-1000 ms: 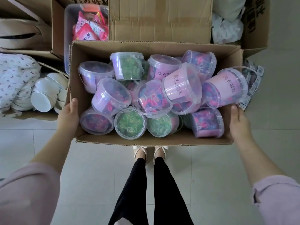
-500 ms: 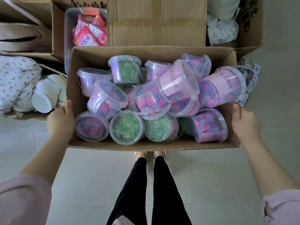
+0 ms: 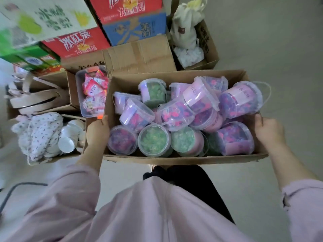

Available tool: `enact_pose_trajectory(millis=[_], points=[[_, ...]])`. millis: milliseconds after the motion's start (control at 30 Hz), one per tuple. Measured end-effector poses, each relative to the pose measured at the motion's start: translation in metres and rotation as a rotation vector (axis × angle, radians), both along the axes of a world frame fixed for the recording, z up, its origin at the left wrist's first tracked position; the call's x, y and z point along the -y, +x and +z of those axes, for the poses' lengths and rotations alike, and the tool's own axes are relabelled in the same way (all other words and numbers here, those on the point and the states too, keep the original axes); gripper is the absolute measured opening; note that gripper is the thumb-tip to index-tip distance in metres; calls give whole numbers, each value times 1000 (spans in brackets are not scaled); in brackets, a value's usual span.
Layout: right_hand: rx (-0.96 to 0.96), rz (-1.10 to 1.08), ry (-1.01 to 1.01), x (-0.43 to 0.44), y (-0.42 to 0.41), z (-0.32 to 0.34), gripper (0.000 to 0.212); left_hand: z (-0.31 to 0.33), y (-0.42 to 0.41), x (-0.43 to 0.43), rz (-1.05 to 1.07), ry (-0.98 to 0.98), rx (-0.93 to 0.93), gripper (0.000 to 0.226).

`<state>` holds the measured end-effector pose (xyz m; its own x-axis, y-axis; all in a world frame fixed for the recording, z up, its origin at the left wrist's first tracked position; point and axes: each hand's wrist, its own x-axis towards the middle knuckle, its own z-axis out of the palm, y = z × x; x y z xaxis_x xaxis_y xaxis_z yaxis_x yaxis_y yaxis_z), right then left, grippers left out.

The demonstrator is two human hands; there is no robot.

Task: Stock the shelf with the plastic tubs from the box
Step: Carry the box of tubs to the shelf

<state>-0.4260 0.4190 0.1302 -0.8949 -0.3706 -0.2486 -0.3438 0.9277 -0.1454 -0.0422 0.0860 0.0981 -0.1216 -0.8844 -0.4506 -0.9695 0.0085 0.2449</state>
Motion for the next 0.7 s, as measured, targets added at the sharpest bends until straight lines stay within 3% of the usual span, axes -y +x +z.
enact_pose_trajectory(millis=[167, 300, 700], points=[[-70, -174, -38, -105, -18, 75, 53, 66, -83, -43, -107, -44, -119, 55], [-118, -328, -95, -193, -46, 117, 53, 104, -171, -91, -319, -134, -172, 61], [-272, -747, -147, -464, -132, 190, 55, 152, -454, -294, -716, -201, -325, 66]])
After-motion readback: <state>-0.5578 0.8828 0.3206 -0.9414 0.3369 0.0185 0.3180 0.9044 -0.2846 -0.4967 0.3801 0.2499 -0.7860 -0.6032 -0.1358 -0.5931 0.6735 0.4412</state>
